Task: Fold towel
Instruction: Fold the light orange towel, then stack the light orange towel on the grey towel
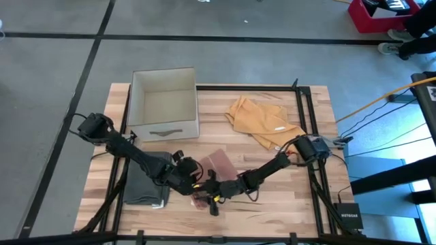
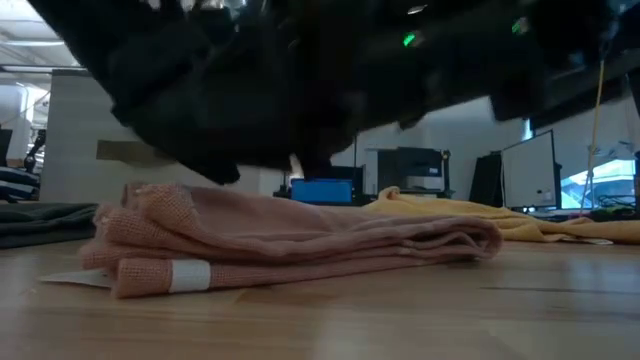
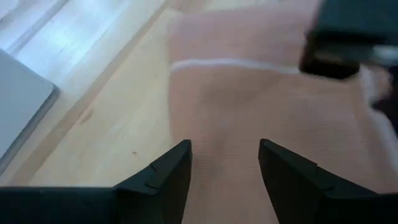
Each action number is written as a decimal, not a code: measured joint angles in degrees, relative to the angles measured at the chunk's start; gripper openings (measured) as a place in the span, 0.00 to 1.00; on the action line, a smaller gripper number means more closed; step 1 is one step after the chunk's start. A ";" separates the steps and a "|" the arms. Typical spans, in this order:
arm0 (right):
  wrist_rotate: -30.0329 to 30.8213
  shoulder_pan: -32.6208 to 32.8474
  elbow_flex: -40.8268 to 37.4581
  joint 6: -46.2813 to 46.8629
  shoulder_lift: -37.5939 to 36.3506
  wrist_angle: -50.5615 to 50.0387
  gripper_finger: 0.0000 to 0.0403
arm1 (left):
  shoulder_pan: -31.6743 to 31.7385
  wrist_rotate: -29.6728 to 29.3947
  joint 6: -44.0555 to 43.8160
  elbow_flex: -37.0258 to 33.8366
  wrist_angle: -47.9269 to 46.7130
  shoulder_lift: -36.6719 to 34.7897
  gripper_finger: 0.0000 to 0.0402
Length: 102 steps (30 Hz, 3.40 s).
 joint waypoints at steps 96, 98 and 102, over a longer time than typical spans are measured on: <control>13.95 8.54 -15.70 14.72 -22.47 -36.76 0.37 | 10.16 20.90 3.07 2.90 1.95 -2.77 0.47; 13.98 8.54 -15.70 15.93 -22.47 -37.46 0.37 | 12.02 22.45 3.05 2.90 0.37 -2.31 0.50; 13.22 8.54 -15.70 17.49 -22.48 -39.64 0.37 | 15.74 27.05 2.31 2.89 -2.63 -1.15 0.58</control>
